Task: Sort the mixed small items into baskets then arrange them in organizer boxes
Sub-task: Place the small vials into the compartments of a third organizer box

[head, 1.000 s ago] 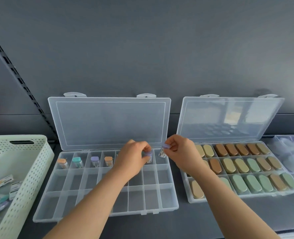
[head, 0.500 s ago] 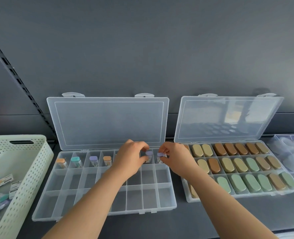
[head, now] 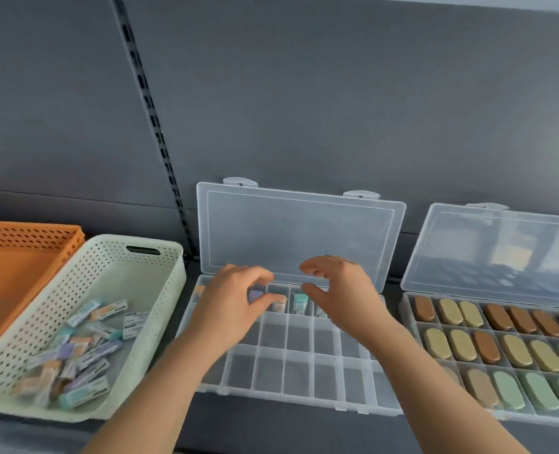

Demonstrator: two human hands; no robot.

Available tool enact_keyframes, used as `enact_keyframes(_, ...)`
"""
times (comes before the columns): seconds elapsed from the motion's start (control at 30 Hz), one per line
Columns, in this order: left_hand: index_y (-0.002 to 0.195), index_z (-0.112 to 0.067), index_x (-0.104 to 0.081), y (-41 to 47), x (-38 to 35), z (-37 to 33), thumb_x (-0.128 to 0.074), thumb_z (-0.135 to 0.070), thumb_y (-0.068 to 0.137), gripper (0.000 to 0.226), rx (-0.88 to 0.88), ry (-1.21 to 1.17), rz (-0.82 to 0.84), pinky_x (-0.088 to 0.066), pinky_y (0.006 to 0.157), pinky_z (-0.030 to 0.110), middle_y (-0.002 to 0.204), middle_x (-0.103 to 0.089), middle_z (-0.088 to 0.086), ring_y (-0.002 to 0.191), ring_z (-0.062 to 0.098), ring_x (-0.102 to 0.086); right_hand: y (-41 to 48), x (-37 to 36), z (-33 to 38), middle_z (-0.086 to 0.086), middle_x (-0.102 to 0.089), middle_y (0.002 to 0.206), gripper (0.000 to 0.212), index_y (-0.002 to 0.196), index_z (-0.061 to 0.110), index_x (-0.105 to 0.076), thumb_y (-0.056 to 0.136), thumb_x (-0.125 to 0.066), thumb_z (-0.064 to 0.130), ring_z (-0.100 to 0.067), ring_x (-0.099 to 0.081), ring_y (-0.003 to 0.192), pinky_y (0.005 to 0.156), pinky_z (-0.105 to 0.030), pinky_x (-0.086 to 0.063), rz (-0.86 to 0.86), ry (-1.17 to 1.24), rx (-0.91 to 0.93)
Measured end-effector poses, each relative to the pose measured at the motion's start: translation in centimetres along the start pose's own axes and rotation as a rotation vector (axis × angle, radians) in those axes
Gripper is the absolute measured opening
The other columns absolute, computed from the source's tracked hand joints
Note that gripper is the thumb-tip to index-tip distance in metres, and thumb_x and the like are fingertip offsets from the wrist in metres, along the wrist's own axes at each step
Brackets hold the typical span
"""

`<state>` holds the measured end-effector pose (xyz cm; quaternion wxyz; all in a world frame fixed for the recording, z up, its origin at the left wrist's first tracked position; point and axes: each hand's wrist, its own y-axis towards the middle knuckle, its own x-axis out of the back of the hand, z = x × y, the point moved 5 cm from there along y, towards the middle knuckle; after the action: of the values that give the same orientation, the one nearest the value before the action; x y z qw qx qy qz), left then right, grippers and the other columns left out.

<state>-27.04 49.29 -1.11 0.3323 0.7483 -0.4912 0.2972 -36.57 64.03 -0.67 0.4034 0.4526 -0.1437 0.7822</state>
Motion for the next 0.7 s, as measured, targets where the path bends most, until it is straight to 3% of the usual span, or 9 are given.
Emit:
enact_keyframes(0.17, 0.107, -0.024, -0.068, -2.9, 8.3, 8.3, -0.072, -0.024, 0.082, 0.026, 0.145, 0.091, -0.071, -0.042, 0.078, 0.02, 0.098, -0.064, -0.014, 0.09, 0.004, -0.054, 2.9, -5.2, 8.4, 0.005, -0.07, 0.109, 0.025, 0.111, 0.017, -0.069, 0.086, -0.067, 0.018, -0.005, -0.061, 0.095, 0.091, -0.025, -0.049, 0.101, 0.162, 0.104)
enact_keyframes(0.23, 0.115, -0.023, -0.066, -3.6, 10.4, 12.3, -0.07, -0.022, 0.084, 0.031, 0.222, 0.121, -0.038, -0.038, 0.083, 0.016, 0.109, -0.064, -0.012, 0.094, 0.001, -0.054, 3.9, -7.3, 11.3, 0.004, -0.069, 0.109, 0.026, 0.112, 0.017, -0.069, 0.087, -0.066, 0.017, -0.007, -0.063, 0.097, 0.092, -0.021, -0.049, 0.16, 0.206, 0.117)
enact_keyframes(0.33, 0.121, -0.019, -0.063, -3.8, 11.7, 18.4, -0.068, -0.023, 0.085, 0.037, 0.298, 0.212, 0.071, -0.043, 0.092, 0.023, 0.119, -0.065, -0.004, 0.103, 0.008, -0.058, 5.3, -10.2, 14.5, 0.002, -0.07, 0.11, 0.027, 0.114, 0.014, -0.068, 0.087, -0.066, 0.014, -0.008, -0.064, 0.097, 0.088, -0.013, -0.047, 0.234, 0.223, 0.131)
enact_keyframes(0.43, 0.115, -0.023, -0.065, -3.4, 11.3, 21.9, -0.066, -0.034, 0.086, 0.031, 0.264, 0.408, 0.252, -0.047, 0.092, 0.03, 0.113, -0.066, -0.003, 0.1, 0.014, -0.06, 6.5, -12.6, 16.8, -0.001, -0.07, 0.11, 0.026, 0.113, 0.011, -0.068, 0.087, -0.066, 0.012, -0.011, -0.064, 0.097, 0.091, -0.019, -0.049, 0.295, 0.186, 0.151)
enact_keyframes(0.53, 0.096, -0.029, -0.067, -2.7, 10.9, 22.9, -0.067, -0.033, 0.083, 0.014, 0.15, 0.547, 0.319, -0.049, 0.087, 0.031, 0.096, -0.066, -0.008, 0.087, 0.011, -0.06, 7.6, -14.7, 17.9, 0.0, -0.07, 0.11, 0.025, 0.112, 0.012, -0.068, 0.087, -0.067, 0.013, -0.01, -0.064, 0.097, 0.092, -0.022, -0.05, 0.365, 0.145, 0.127)
enact_keyframes(0.7, 0.101, -0.024, -0.065, -2.7, 11.7, 23.3, -0.067, -0.021, 0.084, 0.018, 0.118, 0.378, 0.309, -0.047, 0.083, 0.027, 0.1, -0.061, -0.007, 0.089, 0.012, -0.057, 9.3, -18.2, 19.8, -0.001, -0.07, 0.108, 0.023, 0.108, 0.013, -0.069, 0.085, -0.069, 0.013, -0.013, -0.065, 0.097, 0.092, -0.028, -0.051, 0.522, -0.053, 0.13)
